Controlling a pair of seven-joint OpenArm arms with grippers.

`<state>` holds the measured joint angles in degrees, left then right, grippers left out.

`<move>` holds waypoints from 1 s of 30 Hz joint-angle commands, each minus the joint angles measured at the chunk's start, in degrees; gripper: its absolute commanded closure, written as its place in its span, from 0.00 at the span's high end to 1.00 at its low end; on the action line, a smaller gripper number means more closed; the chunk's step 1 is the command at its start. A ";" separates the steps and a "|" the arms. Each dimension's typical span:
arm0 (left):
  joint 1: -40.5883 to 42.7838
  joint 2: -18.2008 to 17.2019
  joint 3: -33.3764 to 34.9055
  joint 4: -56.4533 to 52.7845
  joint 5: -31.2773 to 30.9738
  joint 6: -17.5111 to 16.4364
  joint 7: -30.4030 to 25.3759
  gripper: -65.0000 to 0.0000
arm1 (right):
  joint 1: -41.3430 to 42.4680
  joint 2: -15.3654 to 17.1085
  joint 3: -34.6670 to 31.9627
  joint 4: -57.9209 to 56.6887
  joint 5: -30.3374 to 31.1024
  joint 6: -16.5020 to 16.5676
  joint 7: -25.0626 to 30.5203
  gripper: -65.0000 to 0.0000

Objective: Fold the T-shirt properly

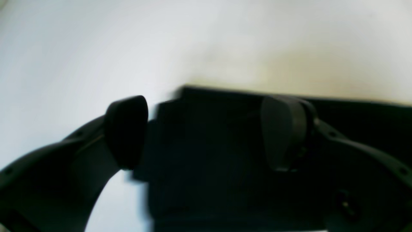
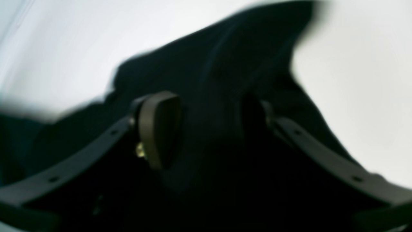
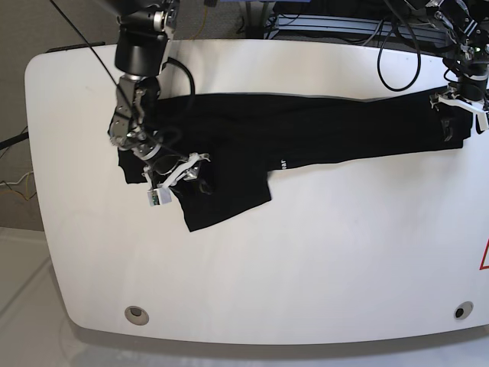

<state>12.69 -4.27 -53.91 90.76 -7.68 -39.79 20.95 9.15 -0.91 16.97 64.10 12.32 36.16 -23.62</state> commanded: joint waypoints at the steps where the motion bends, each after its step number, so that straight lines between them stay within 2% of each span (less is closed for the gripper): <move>1: -0.22 -0.89 0.01 1.34 -0.94 -0.21 -1.48 0.81 | -0.27 -1.59 -0.23 0.30 -2.32 0.66 -4.01 0.53; 4: -0.55 -0.90 0.05 1.50 -0.91 -0.21 -1.60 0.81 | -0.37 -2.21 -0.34 1.35 -1.32 3.24 -5.43 0.46; 6: -0.87 -0.94 0.19 1.55 -0.87 -0.21 -1.73 0.82 | -0.42 -2.44 -0.51 2.99 -0.37 3.84 -7.51 0.34; 10: -1.16 -0.89 0.15 1.17 -1.16 -0.21 -1.24 0.82 | -1.82 -3.70 -0.46 9.84 0.39 3.84 -13.43 0.03; 12: -1.32 -0.89 0.28 1.05 -1.29 -0.21 -1.31 0.82 | -2.10 -3.91 -0.37 13.07 1.48 3.84 -15.50 0.00; 16: -1.63 -0.73 0.17 1.30 -1.09 -0.21 -1.23 0.83 | -2.43 -4.02 0.33 19.42 4.07 3.84 -19.08 0.07; 20: -1.65 -0.85 0.31 1.84 -0.88 -0.21 -1.02 0.83 | -1.80 -2.96 2.82 21.53 6.83 3.79 -20.89 0.21; 22: -0.12 -1.11 0.28 1.91 -0.96 -0.21 -0.74 0.83 | -0.76 0.25 3.38 23.60 8.72 1.12 -23.90 0.45; 24: 0.00 -1.14 0.33 2.02 -0.82 -0.21 -0.60 0.83 | -0.73 1.91 3.74 23.06 9.11 0.64 -24.58 0.51; 30: 1.54 -1.22 0.66 2.58 -1.09 -0.21 0.27 0.84 | -1.58 4.23 3.87 22.24 8.64 1.75 -26.53 0.45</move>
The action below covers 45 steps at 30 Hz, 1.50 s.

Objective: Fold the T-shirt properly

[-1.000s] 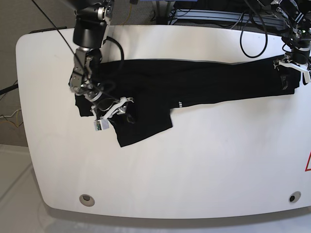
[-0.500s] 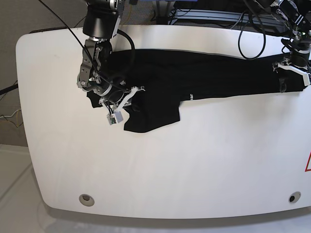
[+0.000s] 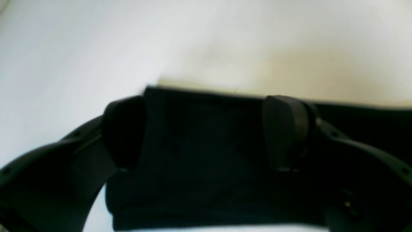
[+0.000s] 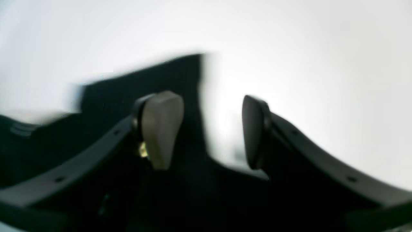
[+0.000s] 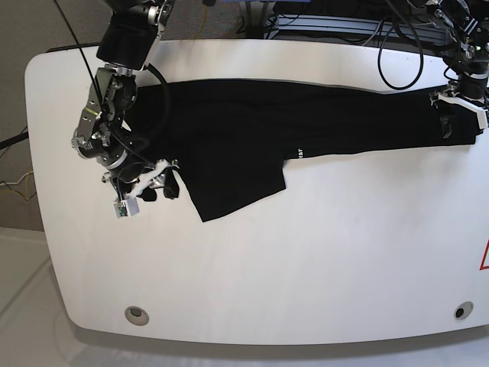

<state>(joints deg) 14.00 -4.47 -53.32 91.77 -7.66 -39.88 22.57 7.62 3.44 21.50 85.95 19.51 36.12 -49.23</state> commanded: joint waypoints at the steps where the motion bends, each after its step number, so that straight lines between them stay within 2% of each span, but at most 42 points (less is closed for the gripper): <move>1: 0.70 -1.07 0.13 1.62 -1.27 -0.12 -1.12 0.84 | -0.39 -0.04 -0.76 0.49 1.45 2.30 -1.26 0.43; 3: 2.21 -0.98 0.13 1.43 -1.99 -0.12 -0.73 0.84 | -1.96 0.56 -0.87 0.97 1.50 3.88 -1.93 0.40; 10: 3.65 -0.91 0.03 1.08 -3.24 -0.12 -0.78 0.83 | -5.36 0.12 -2.39 2.08 0.55 3.88 -0.71 0.31; 12: 3.24 -0.83 -0.21 1.05 -2.98 -0.12 -1.18 0.83 | -5.49 -0.34 -3.12 1.42 -0.47 3.88 1.62 0.28; 14: 1.18 -0.69 -0.68 1.08 -1.72 -0.12 -2.68 0.82 | -6.26 -1.96 -3.78 -1.36 -5.97 3.88 16.53 0.08; 18: 0.46 -0.79 -0.84 0.97 -1.43 -0.12 -3.23 0.82 | -5.84 -3.18 -3.49 -3.93 -7.04 3.88 20.52 0.02; 20: -0.01 -0.80 -0.84 0.68 -0.94 -0.12 -3.60 0.83 | -5.61 -3.64 -3.25 -4.02 -6.63 3.88 19.37 0.02; 24: -1.87 -0.71 -0.83 0.07 0.87 -0.12 -4.17 0.82 | -5.20 -4.29 -2.49 -2.71 -5.47 3.62 15.48 0.09; 26: -3.74 -0.58 -0.80 0.07 1.39 -0.12 -5.28 0.83 | -5.93 -5.49 -1.92 -2.10 -5.28 1.65 13.67 0.20; 32: -3.47 -0.90 -0.84 0.39 0.40 -0.12 -4.76 0.83 | -5.90 -5.80 -2.16 -3.50 -5.19 0.50 13.79 0.44; 36: -2.89 -0.97 -0.93 0.64 -0.27 -0.12 -4.65 0.84 | -4.74 -5.29 -4.15 -6.83 -5.97 -0.75 15.34 0.50; 38: -2.63 -0.97 -0.82 1.02 -0.90 -0.12 -3.69 0.84 | -2.07 -4.62 -6.24 -12.40 -6.14 -1.03 15.54 0.52; 45: -2.48 -1.18 -0.48 1.03 -1.50 -0.12 -2.81 0.84 | 2.30 -2.71 -7.66 -16.77 -6.20 -0.93 15.00 0.55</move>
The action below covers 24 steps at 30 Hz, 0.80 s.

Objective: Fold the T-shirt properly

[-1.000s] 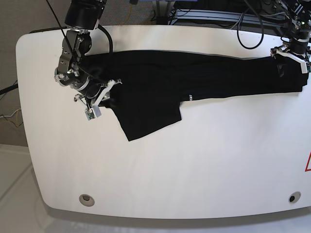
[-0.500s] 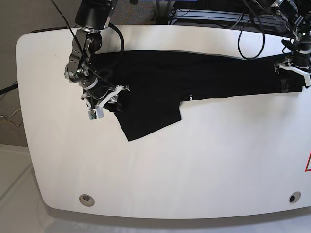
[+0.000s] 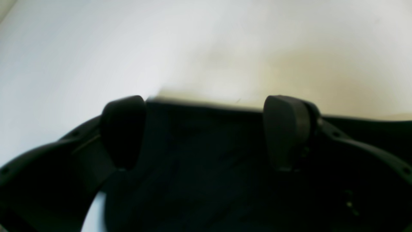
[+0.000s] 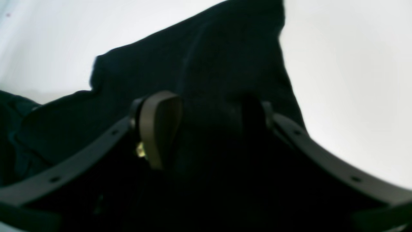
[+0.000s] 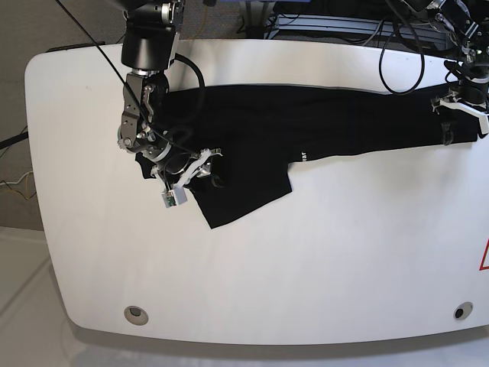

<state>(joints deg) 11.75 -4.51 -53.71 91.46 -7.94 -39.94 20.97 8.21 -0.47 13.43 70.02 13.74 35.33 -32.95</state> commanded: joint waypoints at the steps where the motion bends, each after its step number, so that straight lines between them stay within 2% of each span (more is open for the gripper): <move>1: -0.14 -1.19 -0.03 1.38 -1.39 -0.06 -1.01 0.84 | 2.43 1.53 0.58 -1.31 -0.45 -0.07 -1.51 0.56; 5: 0.05 -1.46 0.21 1.00 -1.94 -0.06 0.15 0.84 | 7.56 3.92 2.86 -4.97 -0.63 0.65 -3.35 0.60; 9: 0.11 -1.54 0.21 0.92 -2.07 -0.06 0.35 0.84 | 9.97 5.12 3.68 -7.64 -0.77 0.94 -3.55 0.60; 13: -0.06 -1.77 0.13 0.82 -1.73 -0.06 0.31 0.85 | 12.15 5.86 4.60 -10.67 -0.82 1.59 -3.27 0.59; 15: -1.27 -2.39 0.04 0.68 -0.74 -0.06 -0.23 0.85 | 13.90 6.37 6.87 -14.22 -0.16 3.30 -3.21 0.58; 24: -3.00 -3.61 0.63 -0.62 -0.62 -0.06 -0.23 0.85 | 15.15 7.06 7.61 -15.50 2.26 3.30 -4.69 0.57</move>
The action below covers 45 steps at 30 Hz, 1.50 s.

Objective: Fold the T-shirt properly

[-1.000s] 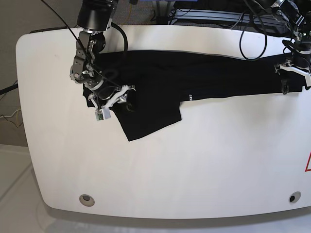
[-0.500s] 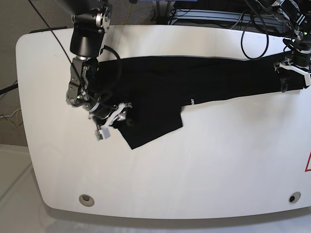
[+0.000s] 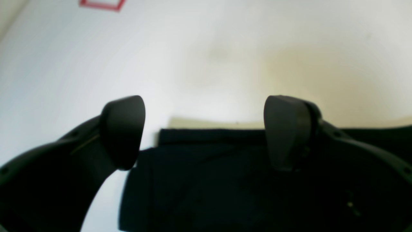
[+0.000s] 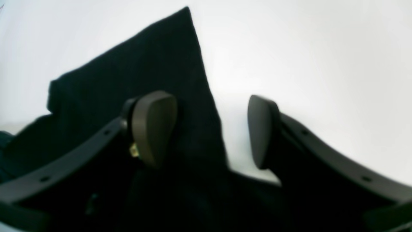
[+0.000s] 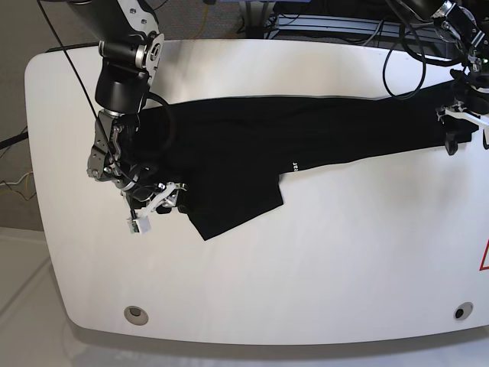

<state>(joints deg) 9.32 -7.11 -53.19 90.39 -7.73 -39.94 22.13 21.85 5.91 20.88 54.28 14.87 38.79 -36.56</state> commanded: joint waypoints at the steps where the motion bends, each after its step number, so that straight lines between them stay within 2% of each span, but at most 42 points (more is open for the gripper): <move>1: -0.81 -1.15 0.16 0.21 -0.84 -0.06 -1.39 0.85 | 1.68 0.79 0.22 0.11 1.62 -0.27 -1.31 0.57; 9: -1.15 -1.08 -0.05 0.12 -1.14 -0.06 -1.86 0.85 | 0.91 1.79 0.51 0.33 4.38 -1.26 -1.59 0.58; 15: -1.23 -0.47 -0.17 0.36 -1.22 -0.06 -1.96 0.85 | 0.04 1.08 -0.34 0.45 1.56 -4.66 -0.16 0.58; 17: -0.78 -0.39 -0.38 0.75 -1.07 -0.06 -1.88 0.86 | -0.80 0.26 -2.36 -0.27 -0.80 -7.75 1.26 0.59; 23: -0.46 -0.30 -0.30 0.97 -1.16 -0.06 -1.85 0.86 | -1.33 -1.43 -4.88 -0.30 -1.31 -8.07 0.90 0.58; 27: -0.19 -0.36 -0.30 1.08 -1.20 -0.06 -1.98 0.86 | -1.65 -3.00 -6.78 0.13 -0.60 -5.64 -0.74 0.47; 29: -0.24 -0.67 -0.18 1.01 -0.91 -0.06 -2.32 0.86 | -2.17 -4.12 -8.46 0.55 -0.90 -2.66 -2.88 0.23; 33: -0.05 -0.74 -0.06 0.97 -0.94 -0.06 -2.31 0.86 | -2.07 -4.69 -8.74 0.45 -1.02 -1.22 -3.56 0.02; 39: 0.03 -0.95 0.17 0.86 -0.82 -0.06 -2.58 0.86 | -1.87 -4.95 -8.38 -0.54 -1.24 -0.06 -3.40 0.00; 45: -0.17 -1.09 0.39 0.73 -1.06 0.08 -2.60 0.86 | -1.35 -4.91 -9.82 0.37 -0.87 0.79 -6.44 0.00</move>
<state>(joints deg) 9.50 -7.07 -52.62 90.11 -7.62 -39.92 21.39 20.12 0.82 11.75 53.23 16.32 40.36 -38.33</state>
